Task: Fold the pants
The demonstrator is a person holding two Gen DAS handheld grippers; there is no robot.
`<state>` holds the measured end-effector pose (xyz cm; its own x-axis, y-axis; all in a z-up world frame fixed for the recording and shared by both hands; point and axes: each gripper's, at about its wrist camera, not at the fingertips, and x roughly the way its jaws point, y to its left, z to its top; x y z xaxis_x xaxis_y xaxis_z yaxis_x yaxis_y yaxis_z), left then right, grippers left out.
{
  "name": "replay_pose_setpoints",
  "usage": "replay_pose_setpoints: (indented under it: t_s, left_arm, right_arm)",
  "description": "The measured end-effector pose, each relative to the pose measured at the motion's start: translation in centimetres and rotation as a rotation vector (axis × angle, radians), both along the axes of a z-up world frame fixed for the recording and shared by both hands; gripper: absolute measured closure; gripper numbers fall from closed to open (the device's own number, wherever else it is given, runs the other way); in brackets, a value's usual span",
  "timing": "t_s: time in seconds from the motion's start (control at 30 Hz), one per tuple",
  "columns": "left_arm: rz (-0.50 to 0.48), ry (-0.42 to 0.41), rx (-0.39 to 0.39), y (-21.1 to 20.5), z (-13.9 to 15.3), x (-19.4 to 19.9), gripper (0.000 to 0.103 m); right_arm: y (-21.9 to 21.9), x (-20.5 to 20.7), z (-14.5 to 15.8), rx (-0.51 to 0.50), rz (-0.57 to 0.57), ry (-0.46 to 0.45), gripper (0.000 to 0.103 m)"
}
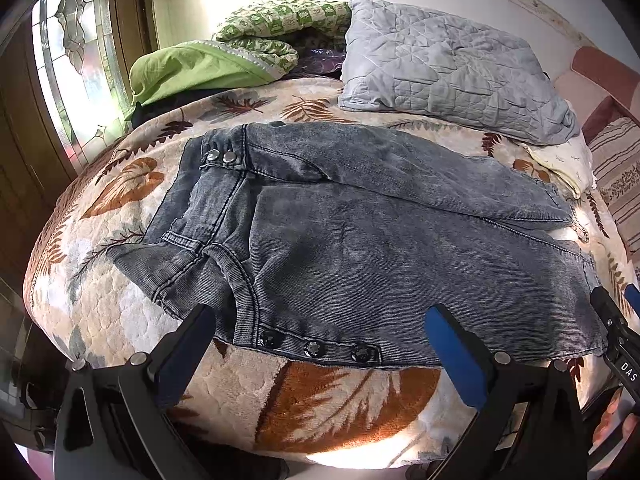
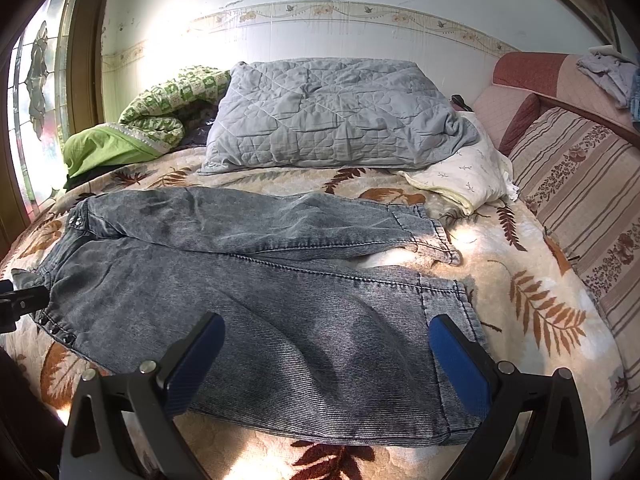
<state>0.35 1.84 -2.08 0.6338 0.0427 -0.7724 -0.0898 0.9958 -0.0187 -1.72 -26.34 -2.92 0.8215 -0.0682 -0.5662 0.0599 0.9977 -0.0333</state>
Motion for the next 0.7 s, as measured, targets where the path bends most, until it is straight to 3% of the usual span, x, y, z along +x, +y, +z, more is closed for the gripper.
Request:
replay_pose_setpoints:
  t_s: [0.1,0.2,0.3,0.37,0.47,0.57,0.7]
  left_arm:
    - [0.089,0.008,-0.123,3.4,-0.4,0.1,0.0]
    - [0.247,0.066,-0.283,8.2,-2.0,0.6,0.0]
    - [0.315,0.108,-0.349,10.8,-3.6,1.4,0.0]
    - [0.338,0.113,-0.373,11.6,-4.2,1.9,0.0]
    - [0.362,0.133,-0.433,12.4,-5.1,2.6,0.0]
    - [0.379,0.15,-0.456,12.8,-6.0,3.2,0.0]
    - [0.375,0.143,-0.41,12.3,-6.2,3.8,0.0]
  right_arm:
    - [-1.3,0.1,-0.3,0.138,0.023,0.067,0.0]
    - [-5.0,-0.9,-1.9,0.515,0.036,0.19,0.0]
    - [-8.9,-2.5,-4.9,0.81,-0.053,0.292,0.001]
    - [-10.7,-3.0,-5.2,0.905,-0.078,0.266,0.002]
    - [-13.0,-2.3,-5.4,0.947,-0.197,0.291,0.002]
    - [-15.3,-1.6,-7.3,1.118,-0.272,0.349,0.002]
    - [-16.8,-1.3,-8.5,1.195,-0.333,0.317,0.002]
